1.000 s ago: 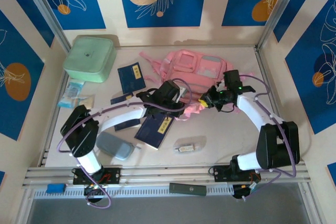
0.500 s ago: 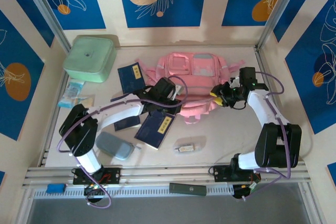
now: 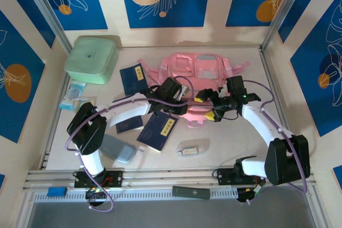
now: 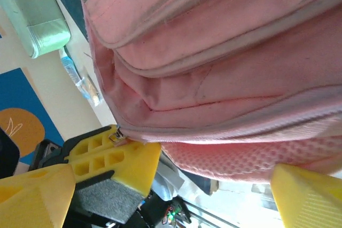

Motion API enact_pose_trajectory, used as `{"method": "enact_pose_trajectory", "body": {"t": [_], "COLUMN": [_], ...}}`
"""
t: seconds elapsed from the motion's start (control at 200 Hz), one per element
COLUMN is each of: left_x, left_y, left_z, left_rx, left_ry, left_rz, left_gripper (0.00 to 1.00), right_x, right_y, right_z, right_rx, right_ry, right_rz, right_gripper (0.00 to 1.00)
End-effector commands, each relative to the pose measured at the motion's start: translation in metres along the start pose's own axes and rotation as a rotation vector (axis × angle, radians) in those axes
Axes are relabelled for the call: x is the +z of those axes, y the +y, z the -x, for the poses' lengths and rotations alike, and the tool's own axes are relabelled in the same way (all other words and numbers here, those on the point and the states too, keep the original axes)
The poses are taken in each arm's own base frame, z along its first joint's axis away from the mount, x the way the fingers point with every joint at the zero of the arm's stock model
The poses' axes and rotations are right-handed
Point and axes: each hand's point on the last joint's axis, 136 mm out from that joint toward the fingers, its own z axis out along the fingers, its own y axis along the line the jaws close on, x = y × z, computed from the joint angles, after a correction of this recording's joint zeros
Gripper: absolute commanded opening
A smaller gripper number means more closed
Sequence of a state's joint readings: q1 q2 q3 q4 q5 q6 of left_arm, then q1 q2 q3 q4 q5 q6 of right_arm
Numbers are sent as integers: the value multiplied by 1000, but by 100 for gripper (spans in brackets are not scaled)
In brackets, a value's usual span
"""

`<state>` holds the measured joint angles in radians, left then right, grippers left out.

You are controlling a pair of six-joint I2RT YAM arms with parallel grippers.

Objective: Pack the student bag
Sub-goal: Unzip the student bag at the top-right of the table.

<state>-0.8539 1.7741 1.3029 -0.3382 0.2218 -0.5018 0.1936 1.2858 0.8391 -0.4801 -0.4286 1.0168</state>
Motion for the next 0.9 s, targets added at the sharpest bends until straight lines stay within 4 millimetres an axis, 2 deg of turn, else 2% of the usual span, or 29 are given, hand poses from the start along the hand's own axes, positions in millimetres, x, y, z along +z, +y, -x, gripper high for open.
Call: {"method": "enact_pose_trajectory", "body": {"t": [0.0,0.1,0.265,0.49,0.665,0.83,0.895], "left_x": [-11,-12,-16,-19,-23,-29,-32], "left_y": [-32,-33,-34,-35,-39,-37,-31], "left_z": [27,28,30,32,36,36,36], "left_rx": [27,26,30,42,59,84,87], "left_ry": [-82,-87,-95,-104,-110,-104,-107], "left_rz": [-94,-93,-91,-90,-93,-66,-40], "left_gripper": [0,0,0,0,0,0,0], "right_x": [15,24,31,34,33,23,16], "right_y": [5,13,10,-10,-18,-17,-18], "right_z": [12,24,34,39,44,45,45], "right_rx": [66,68,67,70,65,42,31], "right_ry": [-17,-32,-65,-76,-97,-116,-128], "right_rz": [12,16,-34,-113,-145,-159,-165], "right_gripper": [94,88,74,43,21,2,0]}}
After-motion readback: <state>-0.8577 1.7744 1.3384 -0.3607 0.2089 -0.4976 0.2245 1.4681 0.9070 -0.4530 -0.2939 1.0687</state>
